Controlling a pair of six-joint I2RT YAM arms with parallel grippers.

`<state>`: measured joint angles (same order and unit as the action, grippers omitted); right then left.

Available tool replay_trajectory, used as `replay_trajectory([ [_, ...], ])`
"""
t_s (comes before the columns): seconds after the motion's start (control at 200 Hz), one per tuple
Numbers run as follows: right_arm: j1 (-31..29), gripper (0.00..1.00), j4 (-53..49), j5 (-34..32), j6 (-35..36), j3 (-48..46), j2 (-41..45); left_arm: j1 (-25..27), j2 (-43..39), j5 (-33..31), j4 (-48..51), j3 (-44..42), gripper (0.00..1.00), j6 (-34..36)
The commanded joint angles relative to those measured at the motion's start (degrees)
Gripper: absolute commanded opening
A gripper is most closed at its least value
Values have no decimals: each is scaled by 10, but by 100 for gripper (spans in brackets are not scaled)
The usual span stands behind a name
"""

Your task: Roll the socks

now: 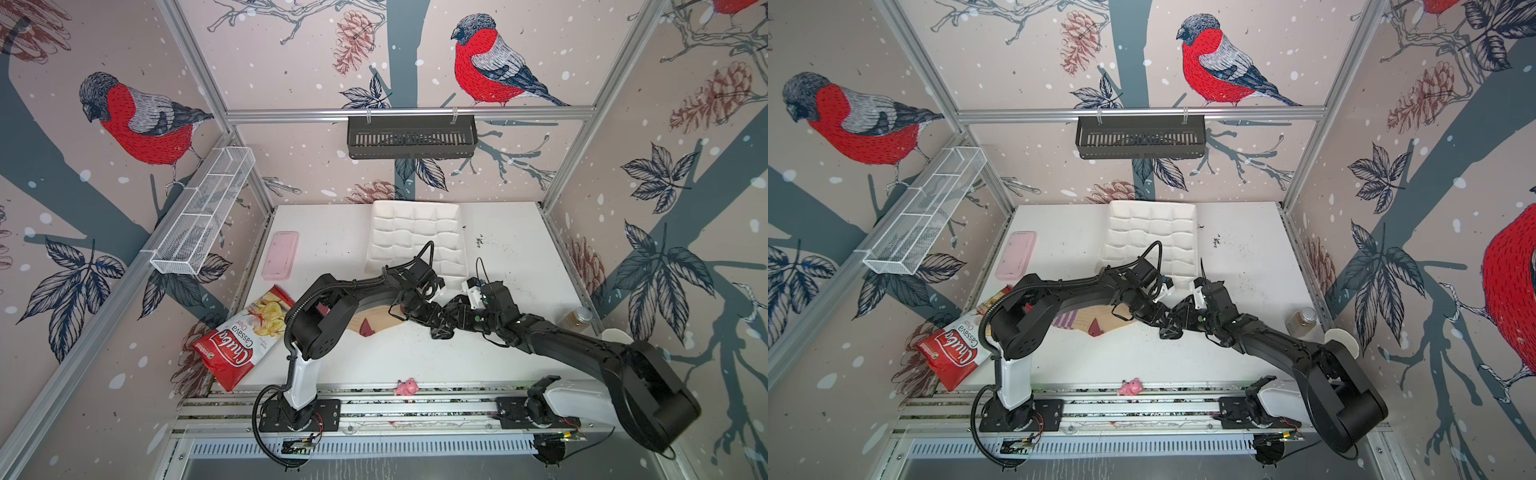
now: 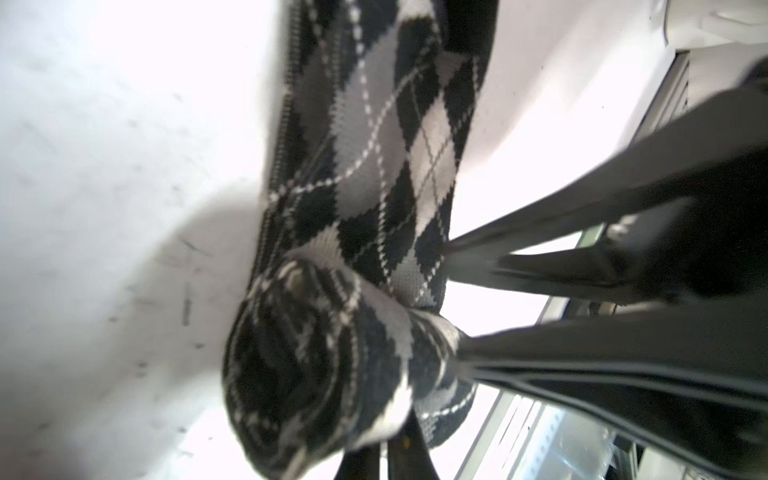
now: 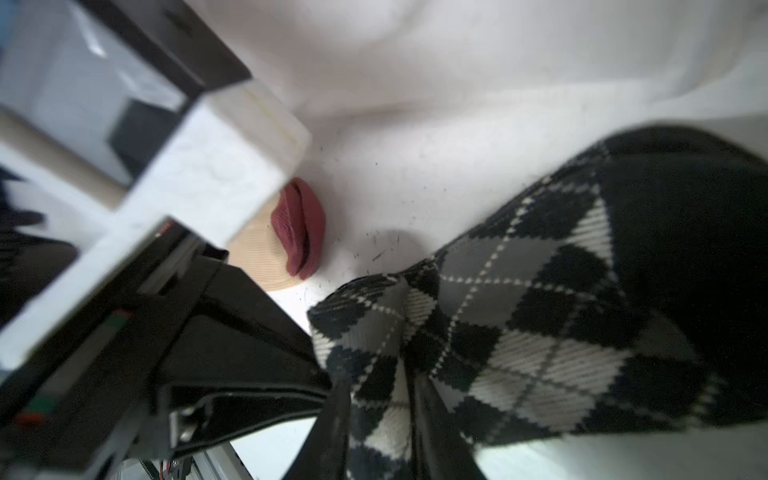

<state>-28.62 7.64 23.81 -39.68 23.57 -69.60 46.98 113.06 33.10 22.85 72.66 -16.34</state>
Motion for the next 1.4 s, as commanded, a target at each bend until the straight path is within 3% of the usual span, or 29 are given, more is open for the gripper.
replay_trajectory([
  [0.0, 20, 29, -20, -32, 28, 4, 10, 0, 0, -20, 4, 6, 0, 16],
  [0.31, 44, 19, 8, -45, 60, 34, -78, 0, 7, -21, 45, 35, 0, 33],
  [0.47, 44, 15, 5, -44, 59, 24, -107, 1, 16, -20, 72, 56, 6, 48],
  [1.036, 34, 13, 10, -35, 19, -50, -58, 33, 95, -33, 172, 189, 12, 98],
  [1.126, 30, 13, 11, -36, 17, -47, -61, 32, 97, -30, 166, 193, 26, 96],
  [1.256, 26, 13, 11, -37, 14, -45, -64, 32, 93, -23, 139, 186, 25, 85],
  [1.396, 26, 13, -11, -47, 14, -43, -36, 30, 95, -19, 117, 177, 15, 76],
])
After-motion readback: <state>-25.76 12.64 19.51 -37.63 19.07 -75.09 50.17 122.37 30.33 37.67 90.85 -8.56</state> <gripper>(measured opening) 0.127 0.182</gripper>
